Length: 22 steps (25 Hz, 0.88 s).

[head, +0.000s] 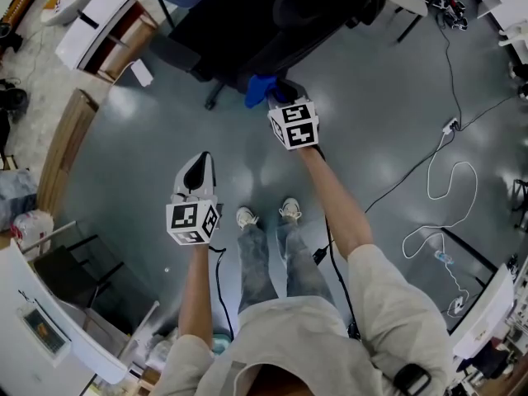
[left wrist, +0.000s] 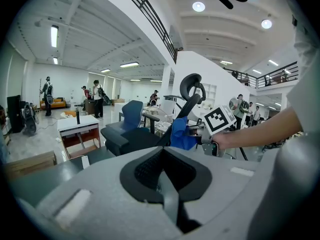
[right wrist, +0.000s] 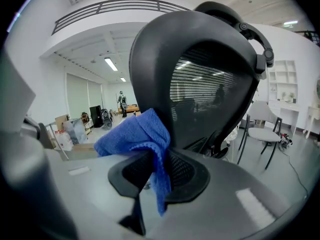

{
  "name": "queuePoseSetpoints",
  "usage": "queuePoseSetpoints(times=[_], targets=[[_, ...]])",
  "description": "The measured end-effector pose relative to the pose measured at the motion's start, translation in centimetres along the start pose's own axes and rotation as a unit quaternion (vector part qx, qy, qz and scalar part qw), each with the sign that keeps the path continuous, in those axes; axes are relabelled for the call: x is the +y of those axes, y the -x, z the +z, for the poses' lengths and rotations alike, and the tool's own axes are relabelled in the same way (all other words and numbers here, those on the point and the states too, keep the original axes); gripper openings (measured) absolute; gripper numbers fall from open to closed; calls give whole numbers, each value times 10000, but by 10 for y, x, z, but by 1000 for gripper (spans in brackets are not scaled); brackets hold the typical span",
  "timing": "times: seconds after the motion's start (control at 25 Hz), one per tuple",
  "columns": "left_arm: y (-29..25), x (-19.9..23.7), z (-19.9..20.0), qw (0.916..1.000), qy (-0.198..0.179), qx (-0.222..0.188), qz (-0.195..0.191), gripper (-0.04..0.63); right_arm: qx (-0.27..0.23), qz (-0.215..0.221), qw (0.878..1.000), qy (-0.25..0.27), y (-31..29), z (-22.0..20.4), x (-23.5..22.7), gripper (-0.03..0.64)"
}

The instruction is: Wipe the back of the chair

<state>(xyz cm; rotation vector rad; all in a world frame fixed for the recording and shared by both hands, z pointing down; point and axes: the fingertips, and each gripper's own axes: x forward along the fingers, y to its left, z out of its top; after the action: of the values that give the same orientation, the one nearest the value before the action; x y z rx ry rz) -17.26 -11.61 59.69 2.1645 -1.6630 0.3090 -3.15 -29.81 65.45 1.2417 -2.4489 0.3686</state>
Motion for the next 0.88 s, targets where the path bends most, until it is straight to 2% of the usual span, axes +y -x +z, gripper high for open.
queuePoseSetpoints(times=[0.24, 0.88], targets=[[-8, -5, 3, 10000, 2, -33, -51, 5, -57, -82, 9999, 34, 9, 2, -13, 71], [-19, -22, 9, 9997, -44, -89, -217, 5, -135, -753, 9968, -227, 51, -2, -73, 70]])
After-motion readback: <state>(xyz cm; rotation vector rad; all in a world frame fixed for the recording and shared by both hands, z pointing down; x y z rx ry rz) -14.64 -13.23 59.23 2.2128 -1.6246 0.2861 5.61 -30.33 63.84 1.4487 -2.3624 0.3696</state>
